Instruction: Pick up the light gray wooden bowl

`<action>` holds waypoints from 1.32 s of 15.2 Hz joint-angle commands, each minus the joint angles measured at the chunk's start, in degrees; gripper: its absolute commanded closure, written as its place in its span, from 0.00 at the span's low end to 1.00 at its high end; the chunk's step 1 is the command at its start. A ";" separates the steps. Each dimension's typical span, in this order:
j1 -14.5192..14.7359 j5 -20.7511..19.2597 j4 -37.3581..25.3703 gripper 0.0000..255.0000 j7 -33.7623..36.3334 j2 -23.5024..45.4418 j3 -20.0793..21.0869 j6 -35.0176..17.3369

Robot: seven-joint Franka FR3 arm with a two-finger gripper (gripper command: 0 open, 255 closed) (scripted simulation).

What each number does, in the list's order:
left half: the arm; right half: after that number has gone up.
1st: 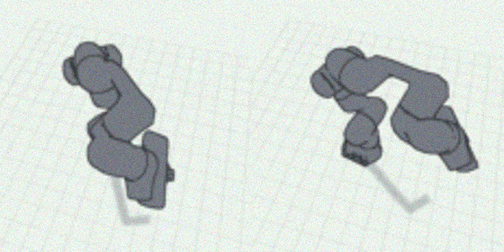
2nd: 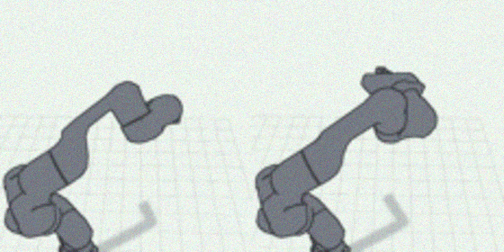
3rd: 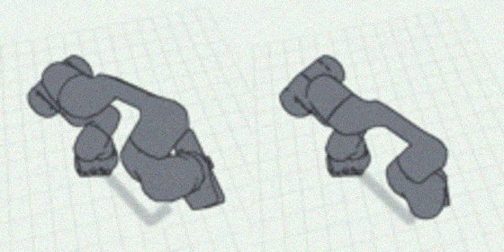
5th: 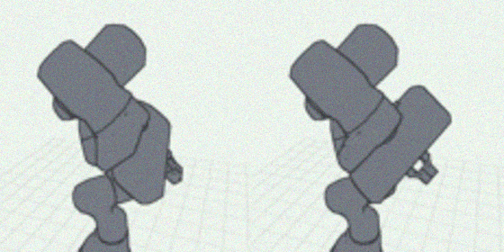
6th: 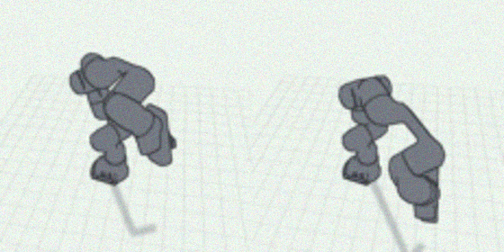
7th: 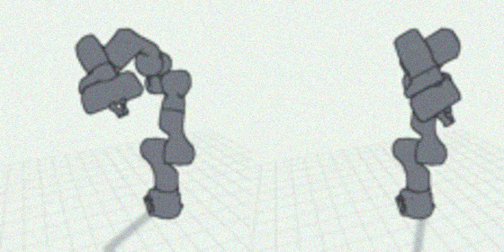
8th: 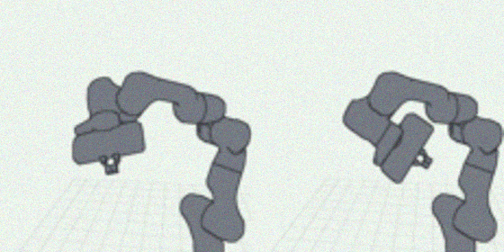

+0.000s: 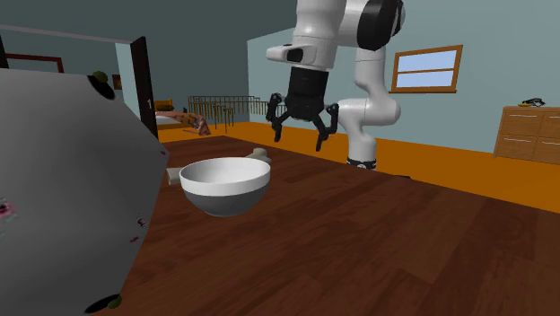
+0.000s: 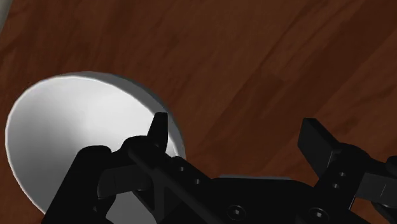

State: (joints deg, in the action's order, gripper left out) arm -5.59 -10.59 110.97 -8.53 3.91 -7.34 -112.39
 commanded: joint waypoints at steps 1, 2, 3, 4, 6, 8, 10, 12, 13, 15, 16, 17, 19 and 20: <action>-0.47 0.04 -4.81 0.00 -1.06 4.67 -0.38 -0.10; -0.73 0.08 -7.12 0.00 -1.54 6.89 -0.53 -0.13; -0.99 0.14 -9.54 0.00 -2.02 9.13 -0.66 -0.07; -1.27 0.21 -12.06 0.00 -2.50 11.40 -0.78 0.06; -1.85 0.40 -17.47 0.00 -3.48 16.05 -0.98 0.57; -2.01 0.43 -18.22 0.00 -3.56 17.27 -1.01 0.05; -2.03 0.39 -17.30 0.00 -3.33 17.71 -1.00 -1.28; -2.06 0.35 -16.44 0.00 -3.09 18.19 -1.00 -2.60; -2.07 0.33 -16.03 0.00 -2.98 18.44 -1.00 -3.25; -2.09 0.30 -15.40 0.00 -2.80 18.85 -1.00 -4.28; -2.09 0.30 -15.41 0.00 -2.80 18.86 -1.00 -4.28; -2.13 0.31 -15.48 1.00 -2.86 18.86 -1.01 -4.22; -2.13 0.30 -15.39 1.00 -2.86 18.81 -1.01 -4.26; -2.14 0.30 -15.37 1.00 -2.86 18.80 -1.02 -4.27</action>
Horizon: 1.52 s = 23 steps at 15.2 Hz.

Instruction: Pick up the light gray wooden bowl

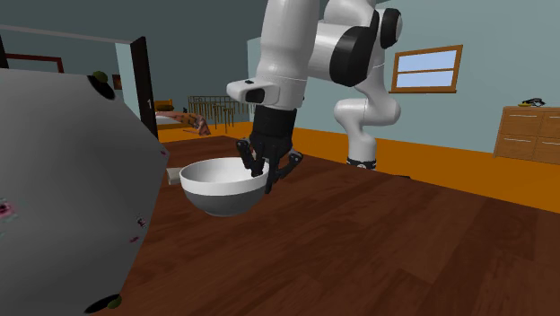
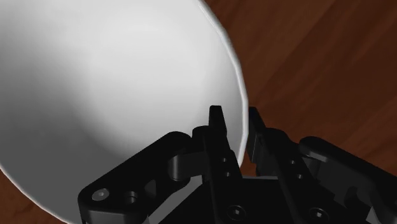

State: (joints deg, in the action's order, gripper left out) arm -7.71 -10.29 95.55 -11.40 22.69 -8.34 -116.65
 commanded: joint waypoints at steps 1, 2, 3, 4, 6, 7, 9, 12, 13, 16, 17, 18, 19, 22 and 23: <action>-0.02 0.00 0.04 1.00 0.01 0.02 -0.02 0.00; -0.02 0.00 0.05 1.00 0.01 0.02 -0.02 -0.01; -0.02 0.00 0.08 1.00 0.00 -0.01 -0.02 -0.02; -0.03 0.01 0.01 1.00 -0.01 0.03 -0.02 0.01; 0.02 0.00 0.00 1.00 0.07 0.08 0.01 -0.01; 0.03 0.02 -0.38 1.00 -0.04 -0.20 0.01 0.64; 0.06 0.05 -1.18 1.00 -0.27 -0.72 0.00 1.94; 0.10 0.11 -2.53 1.00 -0.63 -1.39 -0.01 3.93; 0.11 0.13 -3.00 1.00 -0.75 -1.60 -0.01 4.60; 0.15 0.19 -4.52 1.00 -1.11 -2.15 -0.01 6.64; 0.16 0.22 -5.05 1.00 -1.23 -2.31 -0.02 7.33; 0.17 0.24 -5.61 1.00 -1.35 -2.46 -0.02 8.02; 0.18 0.26 -6.17 1.00 -1.48 -2.60 -0.02 8.71; 0.19 0.31 -7.43 1.00 -1.75 -2.87 -0.03 10.22; 0.19 0.31 -7.45 1.00 -1.75 -2.86 -0.03 10.23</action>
